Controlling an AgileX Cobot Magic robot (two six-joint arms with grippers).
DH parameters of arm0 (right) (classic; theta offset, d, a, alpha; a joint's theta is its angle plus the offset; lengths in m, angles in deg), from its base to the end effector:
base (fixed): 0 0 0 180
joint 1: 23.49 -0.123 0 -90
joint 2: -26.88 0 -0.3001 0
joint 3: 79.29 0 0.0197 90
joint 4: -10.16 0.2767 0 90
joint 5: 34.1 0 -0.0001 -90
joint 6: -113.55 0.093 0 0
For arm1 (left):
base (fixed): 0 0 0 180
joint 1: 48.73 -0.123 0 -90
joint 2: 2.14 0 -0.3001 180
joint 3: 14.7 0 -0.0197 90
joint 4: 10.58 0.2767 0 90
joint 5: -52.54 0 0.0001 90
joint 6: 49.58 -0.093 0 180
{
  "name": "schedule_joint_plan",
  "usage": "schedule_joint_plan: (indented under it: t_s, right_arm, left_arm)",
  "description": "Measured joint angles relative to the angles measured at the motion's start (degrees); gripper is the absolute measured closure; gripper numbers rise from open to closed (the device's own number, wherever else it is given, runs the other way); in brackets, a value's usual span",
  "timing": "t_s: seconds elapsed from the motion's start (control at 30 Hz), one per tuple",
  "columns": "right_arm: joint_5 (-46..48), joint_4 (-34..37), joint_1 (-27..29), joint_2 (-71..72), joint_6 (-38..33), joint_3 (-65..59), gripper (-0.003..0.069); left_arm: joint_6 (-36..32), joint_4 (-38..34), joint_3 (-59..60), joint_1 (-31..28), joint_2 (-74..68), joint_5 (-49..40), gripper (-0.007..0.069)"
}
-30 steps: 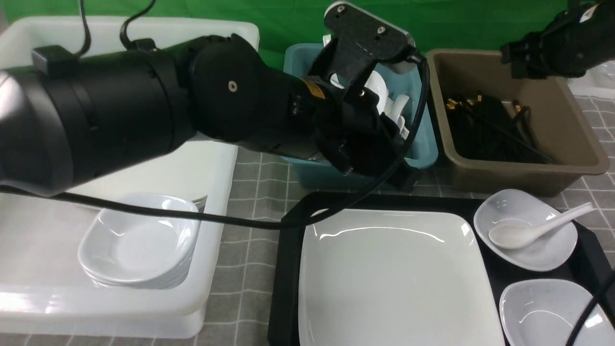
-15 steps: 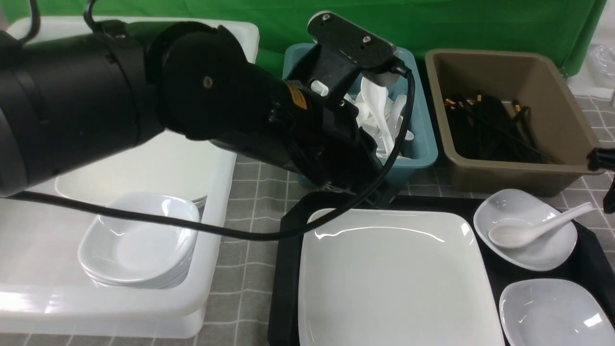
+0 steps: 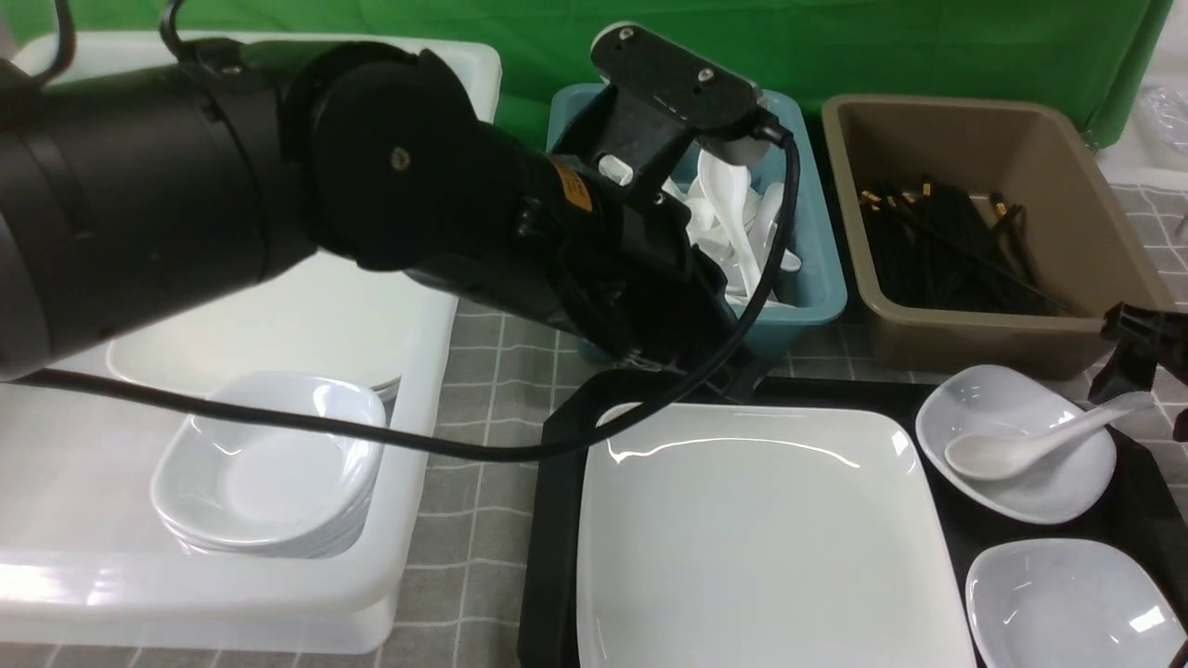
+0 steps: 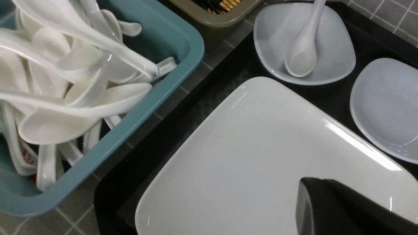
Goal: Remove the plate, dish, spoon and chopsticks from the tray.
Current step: Use the right arm to grab a soup spoon from the plate
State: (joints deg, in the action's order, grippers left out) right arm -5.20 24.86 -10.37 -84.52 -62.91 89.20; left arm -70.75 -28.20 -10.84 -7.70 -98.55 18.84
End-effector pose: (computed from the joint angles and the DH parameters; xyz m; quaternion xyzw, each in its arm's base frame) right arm 0.3894 -0.0790 0.1878 0.2319 0.9382 0.0668 0.2480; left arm 0.2738 -0.2590 0.3290 0.3978 0.8222 -0.1927 0.3585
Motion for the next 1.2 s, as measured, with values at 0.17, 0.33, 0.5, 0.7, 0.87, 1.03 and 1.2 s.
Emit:
schedule_joint_plan:
  t_s: [0.17,0.33,0.5,0.7,0.87,1.03,1.2]
  right_arm:
    - [-1.81,0.95,0.0,-0.48,0.0,-0.07,0.0142]
    - [-2.6,1.35,0.0,-0.48,0.0,-0.07,0.0315]
    - [-2.9,3.18,0.0,-0.48,0.19,-0.07,0.0473]
    - [-1.7,3.23,0.0,-0.11,0.19,-0.07,0.0481]
    - [-1.15,3.23,0.0,1.52,1.13,-0.12,0.0482]
    - [0.23,3.23,0.0,4.83,1.43,-0.12,0.0488]
    - [1.51,3.31,-0.34,8.8,1.24,-0.12,0.0493]
  left_arm:
    - [-1.37,-0.45,0.0,0.0,0.0,3.03,0.0624]
    - [-3.16,-5.0,0.0,0.0,0.0,10.3,0.0624]
    - [-4.23,-7.15,0.0,0.0,-0.1,12.48,0.0624]
    - [-4.35,-7.38,0.0,0.0,-0.09,12.6,0.0624]
    - [-4.4,-7.49,0.0,0.0,-0.09,12.6,0.0624]
    - [-4.4,-7.67,0.0,0.0,-0.09,12.6,0.0624]
    - [-5.47,-7.8,0.0,0.0,-0.09,11.67,0.0624]
